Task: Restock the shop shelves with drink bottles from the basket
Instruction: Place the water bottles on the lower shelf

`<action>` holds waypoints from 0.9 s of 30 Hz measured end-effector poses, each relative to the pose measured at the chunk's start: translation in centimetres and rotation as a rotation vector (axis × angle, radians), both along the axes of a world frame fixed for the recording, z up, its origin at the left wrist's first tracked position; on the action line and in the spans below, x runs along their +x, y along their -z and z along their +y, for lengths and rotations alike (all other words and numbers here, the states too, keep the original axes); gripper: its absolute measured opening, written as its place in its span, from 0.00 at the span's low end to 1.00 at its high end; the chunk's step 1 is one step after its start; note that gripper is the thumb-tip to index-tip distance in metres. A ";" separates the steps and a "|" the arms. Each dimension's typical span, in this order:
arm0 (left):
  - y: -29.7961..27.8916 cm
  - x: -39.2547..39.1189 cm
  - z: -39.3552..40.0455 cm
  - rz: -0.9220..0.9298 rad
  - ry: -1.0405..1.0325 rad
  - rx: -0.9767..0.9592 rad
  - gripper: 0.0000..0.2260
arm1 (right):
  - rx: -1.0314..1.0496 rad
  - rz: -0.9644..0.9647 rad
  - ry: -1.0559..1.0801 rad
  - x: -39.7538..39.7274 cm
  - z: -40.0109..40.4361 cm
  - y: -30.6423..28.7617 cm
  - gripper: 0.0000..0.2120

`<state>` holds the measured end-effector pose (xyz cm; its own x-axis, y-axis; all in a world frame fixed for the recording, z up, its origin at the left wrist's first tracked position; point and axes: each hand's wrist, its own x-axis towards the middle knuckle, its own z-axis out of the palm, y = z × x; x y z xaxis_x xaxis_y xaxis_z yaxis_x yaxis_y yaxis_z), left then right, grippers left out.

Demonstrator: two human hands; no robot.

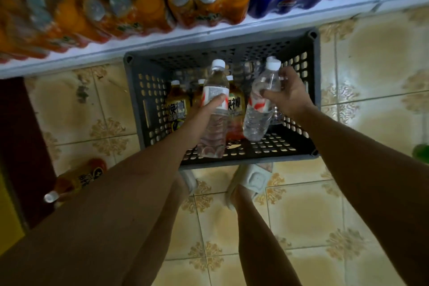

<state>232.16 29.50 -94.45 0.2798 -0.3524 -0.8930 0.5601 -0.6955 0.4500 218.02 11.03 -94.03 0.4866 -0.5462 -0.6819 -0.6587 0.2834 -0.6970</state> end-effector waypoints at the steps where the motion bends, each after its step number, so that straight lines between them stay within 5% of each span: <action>1: -1.6 0.1 0.0 -0.002 0.034 -0.016 0.26 | 0.007 -0.009 0.023 -0.1 -0.2 -1.5 0.21; 10: -24.5 1.7 0.9 0.231 -0.047 -0.070 0.35 | 0.218 -0.086 0.238 0.1 2.8 -24.2 0.27; 16: -40.7 2.5 3.3 0.315 -0.085 -0.191 0.20 | 0.318 -0.232 0.367 0.3 8.1 -40.3 0.23; 27: -58.0 4.2 5.4 0.185 -0.239 -0.432 0.29 | 0.546 -0.391 0.403 5.7 13.4 -55.9 0.36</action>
